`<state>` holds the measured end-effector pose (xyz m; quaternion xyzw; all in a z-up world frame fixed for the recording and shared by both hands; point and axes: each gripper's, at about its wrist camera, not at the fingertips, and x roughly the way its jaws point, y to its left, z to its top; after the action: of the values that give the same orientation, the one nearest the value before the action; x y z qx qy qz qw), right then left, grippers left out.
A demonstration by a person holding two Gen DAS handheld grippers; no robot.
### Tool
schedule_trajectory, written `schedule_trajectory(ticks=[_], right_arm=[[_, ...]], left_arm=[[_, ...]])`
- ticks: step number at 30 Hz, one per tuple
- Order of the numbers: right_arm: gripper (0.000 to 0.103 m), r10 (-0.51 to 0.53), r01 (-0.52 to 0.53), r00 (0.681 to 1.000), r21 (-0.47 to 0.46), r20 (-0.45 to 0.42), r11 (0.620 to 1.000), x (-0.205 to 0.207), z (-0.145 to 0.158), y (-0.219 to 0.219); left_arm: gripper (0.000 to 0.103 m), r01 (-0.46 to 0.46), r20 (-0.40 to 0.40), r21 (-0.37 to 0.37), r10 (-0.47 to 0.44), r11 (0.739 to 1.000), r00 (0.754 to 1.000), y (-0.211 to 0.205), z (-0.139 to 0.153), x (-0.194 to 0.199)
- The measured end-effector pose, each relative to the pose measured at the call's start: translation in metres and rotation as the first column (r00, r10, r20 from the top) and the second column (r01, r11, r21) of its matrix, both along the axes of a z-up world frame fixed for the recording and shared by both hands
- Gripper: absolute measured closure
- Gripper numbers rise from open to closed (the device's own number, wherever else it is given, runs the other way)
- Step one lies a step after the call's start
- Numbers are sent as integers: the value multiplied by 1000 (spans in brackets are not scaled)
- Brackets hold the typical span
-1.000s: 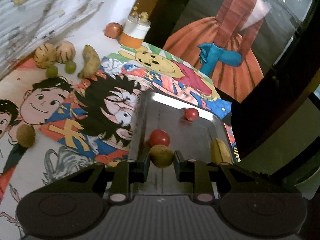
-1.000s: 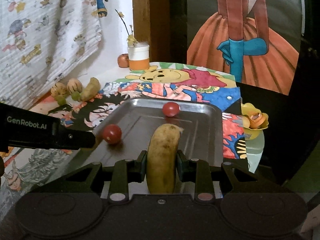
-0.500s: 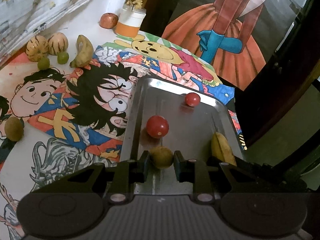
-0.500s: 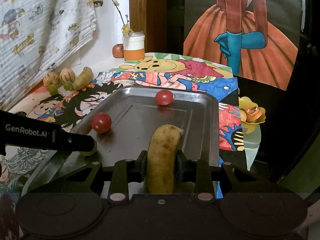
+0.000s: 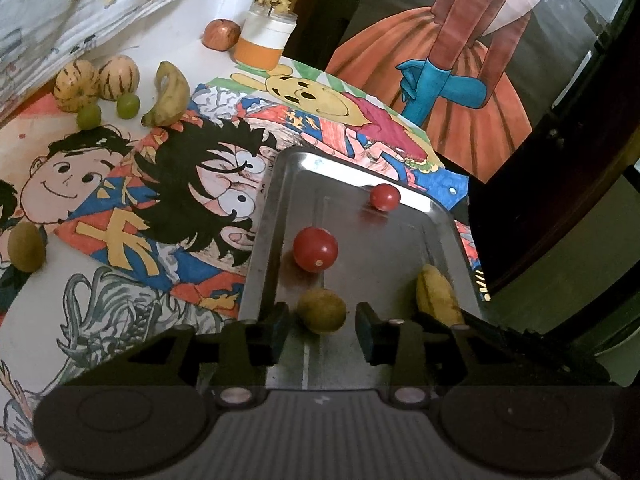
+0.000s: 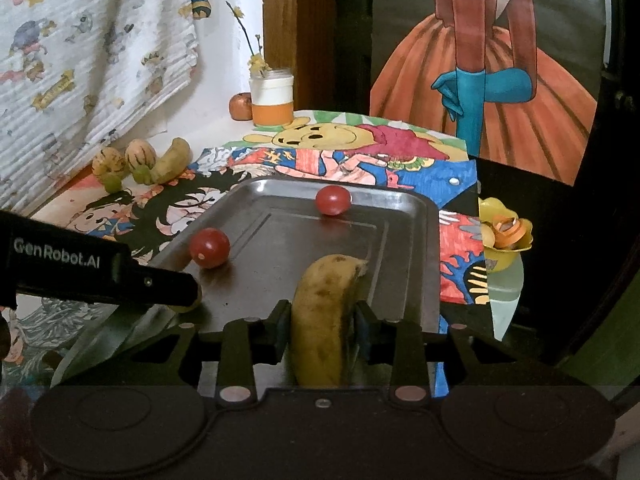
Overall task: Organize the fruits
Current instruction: 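Carry banana and brown fruit onto the tray and open both grippers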
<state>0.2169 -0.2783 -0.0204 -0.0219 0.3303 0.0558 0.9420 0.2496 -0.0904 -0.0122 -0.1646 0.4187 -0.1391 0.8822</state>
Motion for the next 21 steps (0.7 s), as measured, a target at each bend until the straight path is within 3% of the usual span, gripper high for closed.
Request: schedule_trajectory(ticks=[7,10,15,18,21], right_arm=[[54,-8,8,999,-3,36,1000,-14,14,-2],[47,-14,14,999,4,52,1000,-20,20,-3],[28,-23,21,997,20,78,1000,-32,30,-4],[19,-25,22,995,33,94,999,-41,36,-4],[12,-28,24,994,41,107,999,-50,42,-4]], left_arm=[[49,-20,38,-20,21,1000,999,7,16,-10],[37,-39,61,-24,40,999,997,11,23,-17],[8,-82,104,-13,83,997,991,19,34,-31],[0,-107,115,-16,109,994,987,25,39,-39],[0,-140,127,-13,140,990,982,32,42,-48]])
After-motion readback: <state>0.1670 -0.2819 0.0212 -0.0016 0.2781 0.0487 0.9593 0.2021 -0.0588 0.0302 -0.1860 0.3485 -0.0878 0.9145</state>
